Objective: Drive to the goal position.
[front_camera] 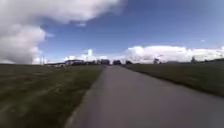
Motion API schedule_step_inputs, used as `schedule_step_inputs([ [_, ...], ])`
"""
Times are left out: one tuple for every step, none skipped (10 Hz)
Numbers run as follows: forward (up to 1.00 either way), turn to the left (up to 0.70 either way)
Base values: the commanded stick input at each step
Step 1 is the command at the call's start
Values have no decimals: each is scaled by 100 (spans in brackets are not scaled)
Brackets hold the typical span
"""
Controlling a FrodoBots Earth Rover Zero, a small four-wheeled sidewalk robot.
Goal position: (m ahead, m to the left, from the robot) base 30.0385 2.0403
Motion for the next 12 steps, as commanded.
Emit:
schedule_step_inputs([
  [70,0],
  [70,0],
  [70,0],
  [70,0],
  [70,0],
  [70,0],
  [70,0],
  [70,0],
  [70,0],
  [70,0],
  [70,0],
  [70,0],
])
